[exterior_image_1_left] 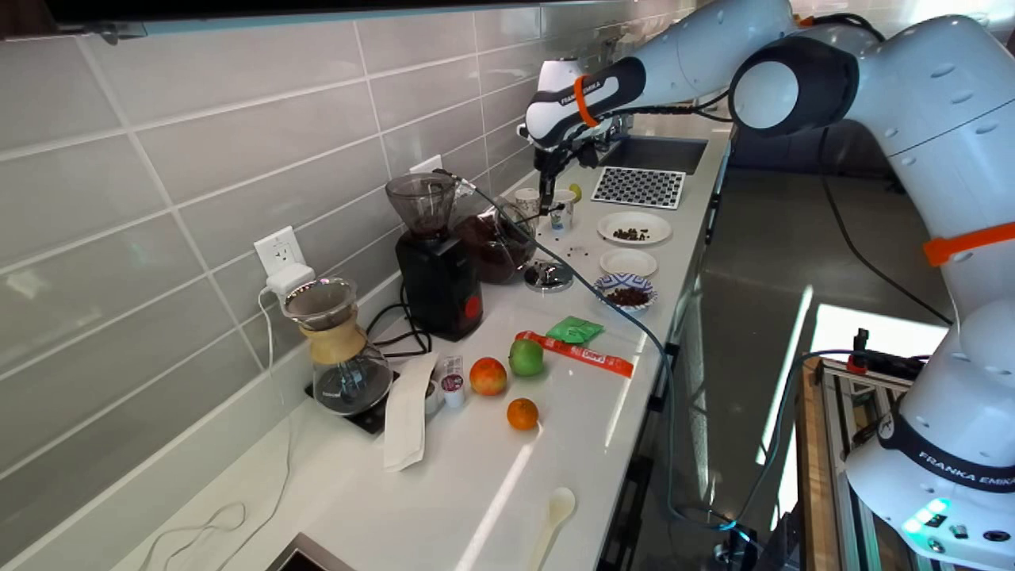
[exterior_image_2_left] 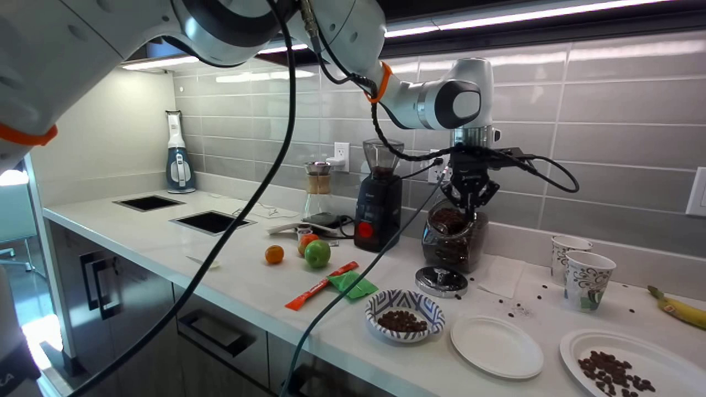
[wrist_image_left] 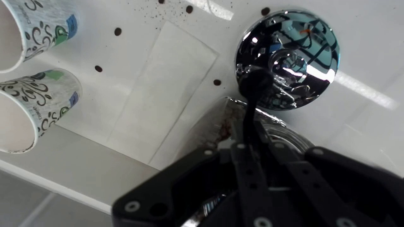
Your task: Use the silver soon to put some of the brown objects onto the small plate
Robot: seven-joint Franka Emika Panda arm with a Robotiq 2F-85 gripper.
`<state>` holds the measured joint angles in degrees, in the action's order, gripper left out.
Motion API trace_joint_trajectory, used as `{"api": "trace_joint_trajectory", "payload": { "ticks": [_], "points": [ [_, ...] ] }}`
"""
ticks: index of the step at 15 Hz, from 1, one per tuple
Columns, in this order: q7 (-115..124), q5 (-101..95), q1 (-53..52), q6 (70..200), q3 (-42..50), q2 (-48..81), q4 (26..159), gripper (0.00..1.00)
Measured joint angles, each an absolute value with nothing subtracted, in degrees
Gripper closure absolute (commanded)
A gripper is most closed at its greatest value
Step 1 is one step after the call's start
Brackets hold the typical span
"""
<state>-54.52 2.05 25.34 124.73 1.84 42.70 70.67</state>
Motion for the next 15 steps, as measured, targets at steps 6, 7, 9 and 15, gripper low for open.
{"api": "trace_joint_trajectory", "payload": {
  "ticks": [6, 7, 9, 15],
  "points": [
    [-53.7, 1.82, 23.91, 126.91, 1.86, 44.67, 69.37, 0.98],
    [-53.33, 1.71, 23.7, 127.15, 1.89, 44.97, 69.19, 0.98],
    [-52.52, 1.6, 23.4, 127.37, 1.92, 45.52, 68.82, 0.98],
    [-50.1, 1.95, 23.46, 127.38, 1.85, 47.07, 67.52, 0.98]
  ]
}}
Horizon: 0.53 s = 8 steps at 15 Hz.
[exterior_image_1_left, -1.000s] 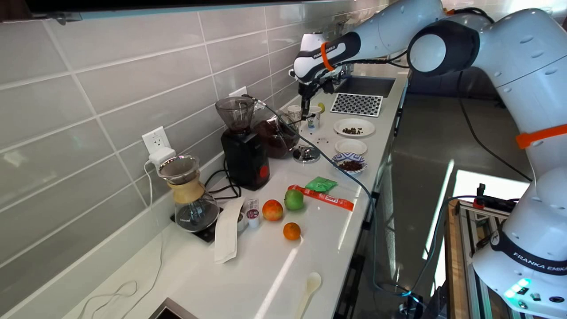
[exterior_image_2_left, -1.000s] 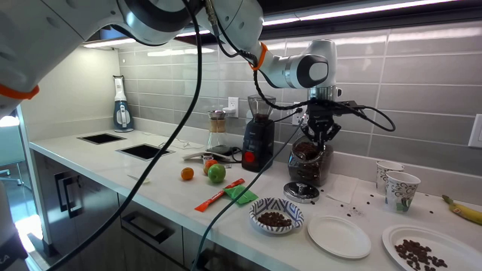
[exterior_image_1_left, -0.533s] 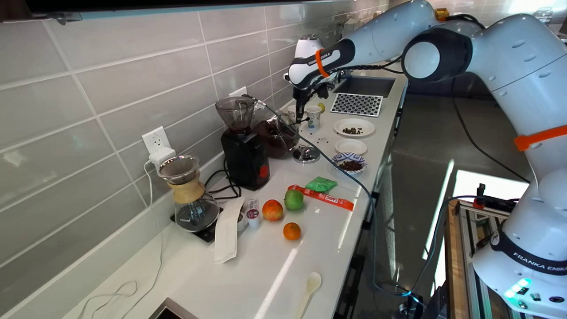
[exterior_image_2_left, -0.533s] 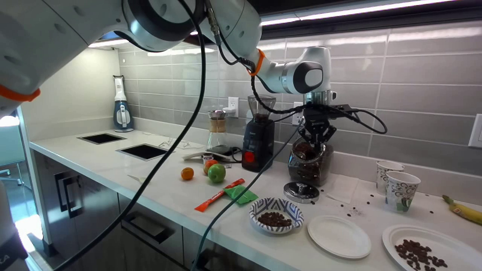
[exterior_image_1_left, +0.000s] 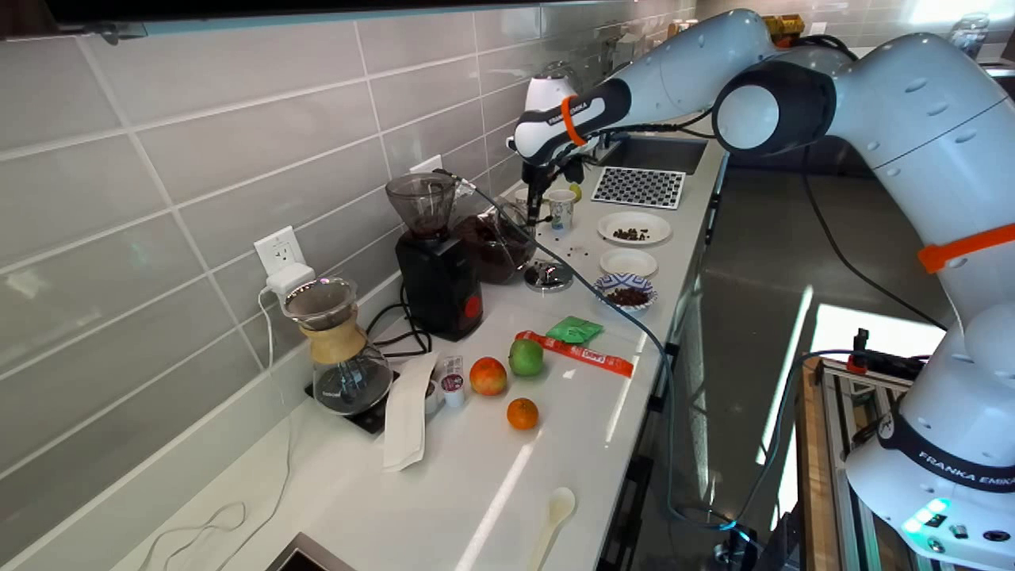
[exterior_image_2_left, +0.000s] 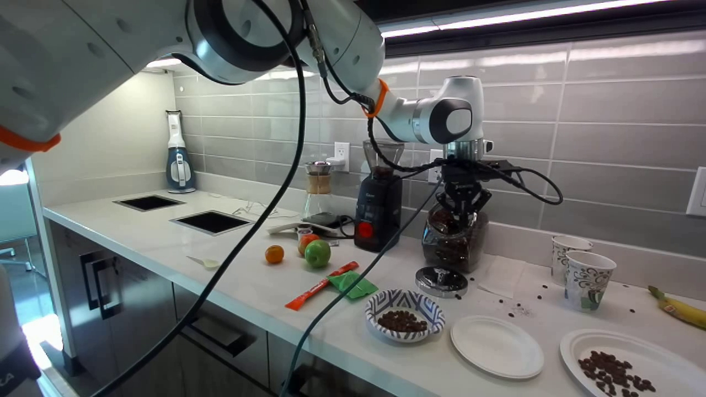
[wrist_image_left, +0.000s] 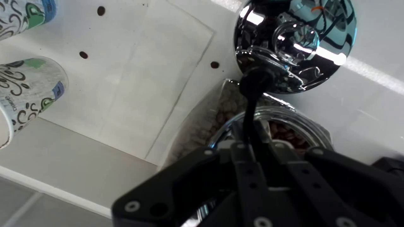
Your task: Use the silver soon to put some of the brown objects onto the small plate
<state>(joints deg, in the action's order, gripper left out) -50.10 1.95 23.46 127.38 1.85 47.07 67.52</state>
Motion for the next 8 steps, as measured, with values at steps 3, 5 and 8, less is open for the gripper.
{"api": "trace_joint_trajectory", "payload": {
  "ticks": [3, 5, 8],
  "points": [
    [-49.43, 3.31, 23.84, 127.38, 1.57, 47.36, 67.24, 0.98],
    [-49.08, 4.67, 24.46, 127.18, 1.07, 47.66, 66.75, 0.98],
    [-48.48, 6.37, 25.35, 126.49, 0.32, 48.16, 65.88, 0.98]
  ]
}}
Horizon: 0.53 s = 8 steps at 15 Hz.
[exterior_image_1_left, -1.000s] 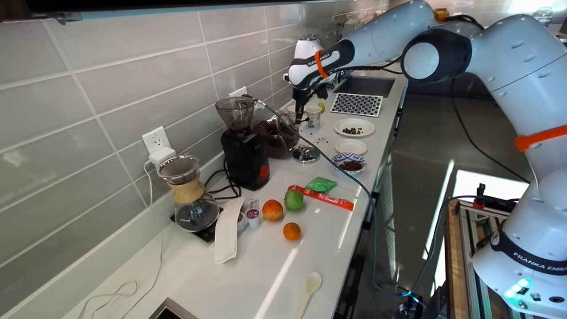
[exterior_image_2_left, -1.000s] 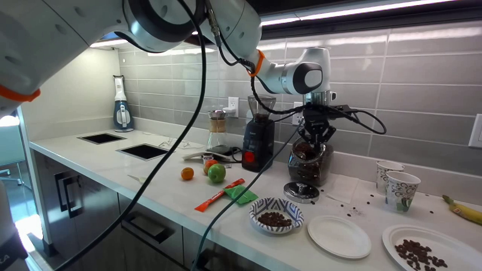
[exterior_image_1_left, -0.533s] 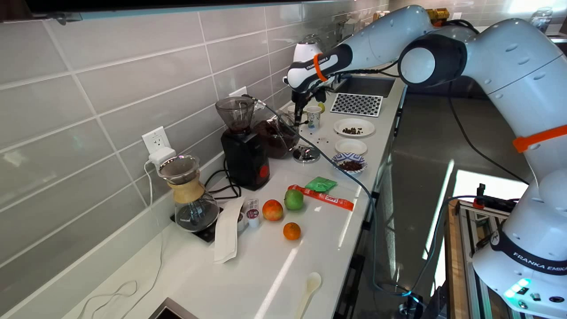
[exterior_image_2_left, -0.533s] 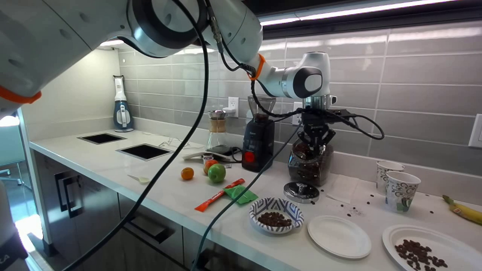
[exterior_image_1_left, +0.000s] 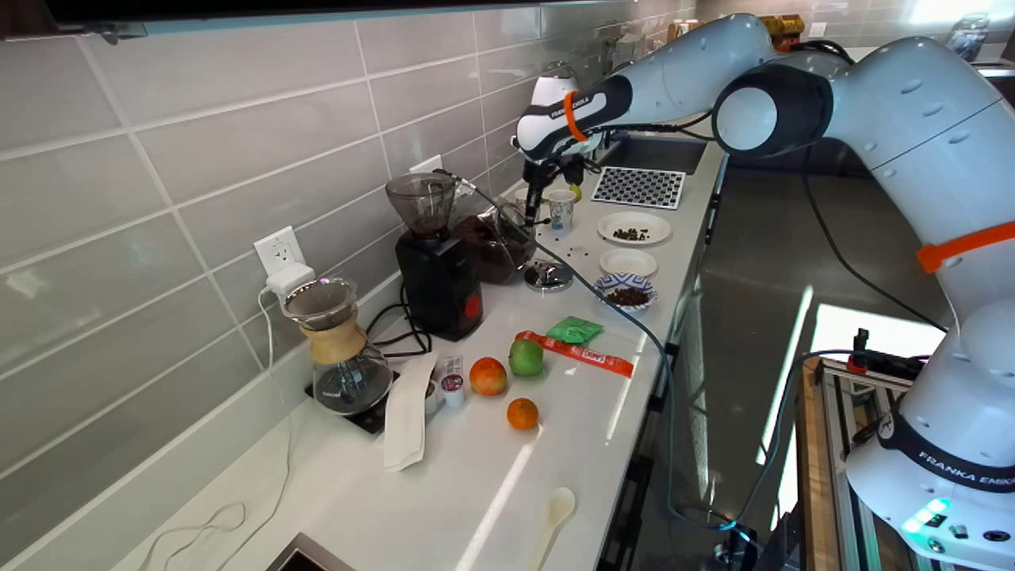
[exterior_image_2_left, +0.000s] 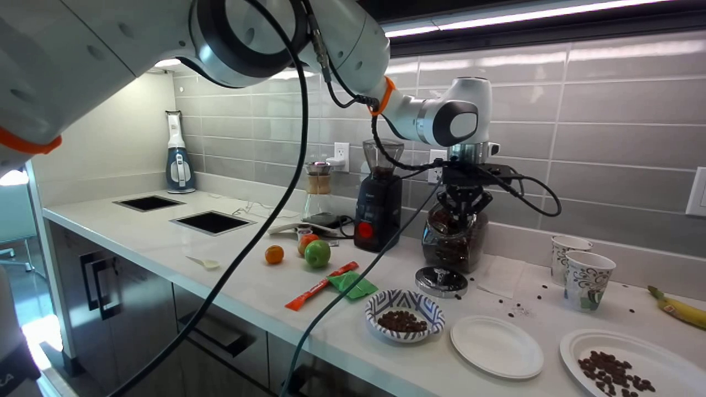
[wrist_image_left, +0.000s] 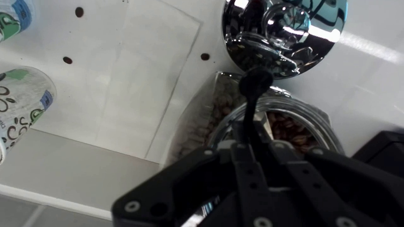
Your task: Use the silver soon to put some of the brown objects onto the small plate
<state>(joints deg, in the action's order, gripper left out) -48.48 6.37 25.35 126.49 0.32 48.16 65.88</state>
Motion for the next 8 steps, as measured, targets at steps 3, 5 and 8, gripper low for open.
{"api": "trace_joint_trajectory", "payload": {
  "ticks": [3, 5, 8],
  "points": [
    [-48.17, 7.49, 25.77, 125.6, -0.14, 48.77, 65.08, 0.98],
    [-48.15, 8.17, 26.07, 125.38, -0.46, 49.02, 64.72, 0.98],
    [-48.32, 8.32, 26.58, 123.74, -0.78, 48.99, 64.45, 0.98]
  ]
}}
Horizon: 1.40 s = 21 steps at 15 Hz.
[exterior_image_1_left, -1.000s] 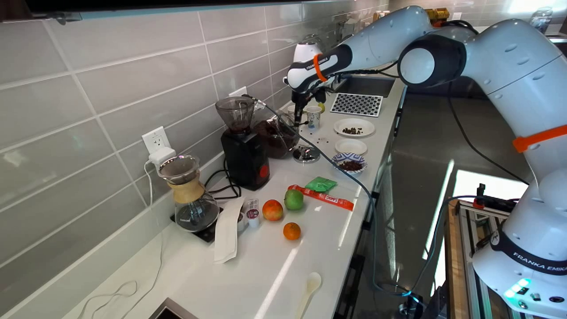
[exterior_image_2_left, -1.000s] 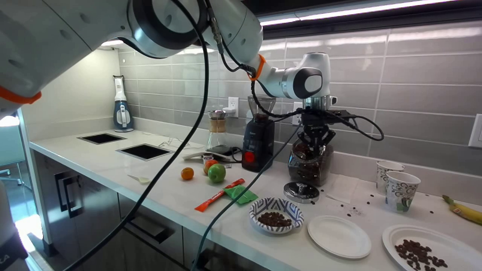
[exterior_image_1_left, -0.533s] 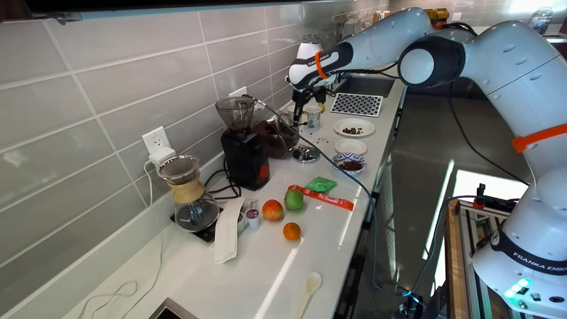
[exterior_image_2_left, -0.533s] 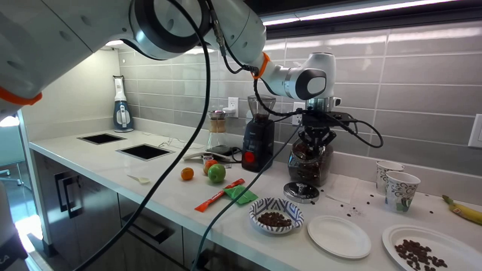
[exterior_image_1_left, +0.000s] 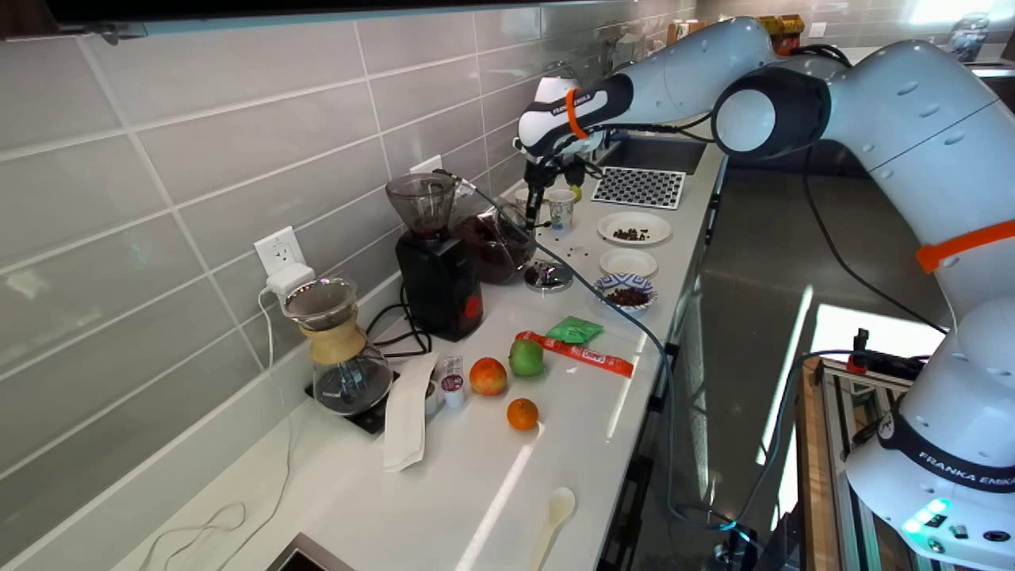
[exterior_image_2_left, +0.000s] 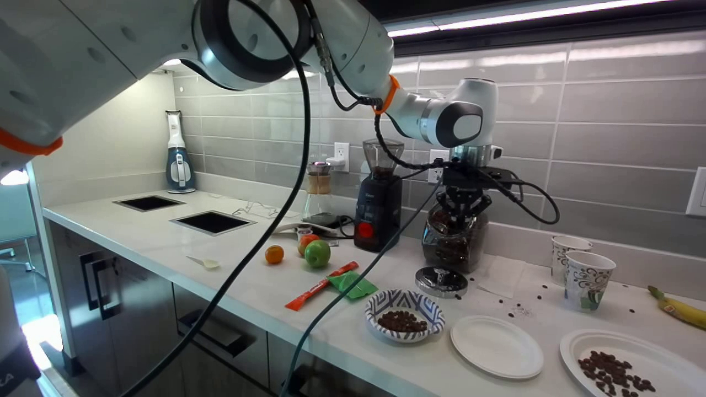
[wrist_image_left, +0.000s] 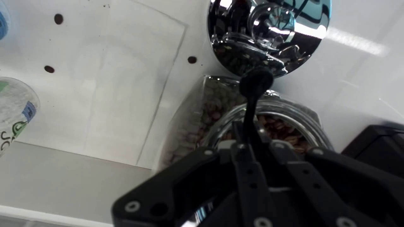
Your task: Use the silver soon to put some of the brown objects onto the small plate
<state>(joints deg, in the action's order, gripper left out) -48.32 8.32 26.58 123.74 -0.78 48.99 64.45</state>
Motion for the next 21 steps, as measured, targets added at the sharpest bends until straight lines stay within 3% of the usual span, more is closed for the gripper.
{"api": "trace_joint_trajectory", "payload": {
  "ticks": [13, 21],
  "points": [
    [-54.93, 13.56, 33.54, 123.1, -6.07, 48.77, 64.66, 0.98],
    [-61.37, 13.53, 35.93, 114.54, -6.28, 46.74, 64.63, 0.98]
  ]
}}
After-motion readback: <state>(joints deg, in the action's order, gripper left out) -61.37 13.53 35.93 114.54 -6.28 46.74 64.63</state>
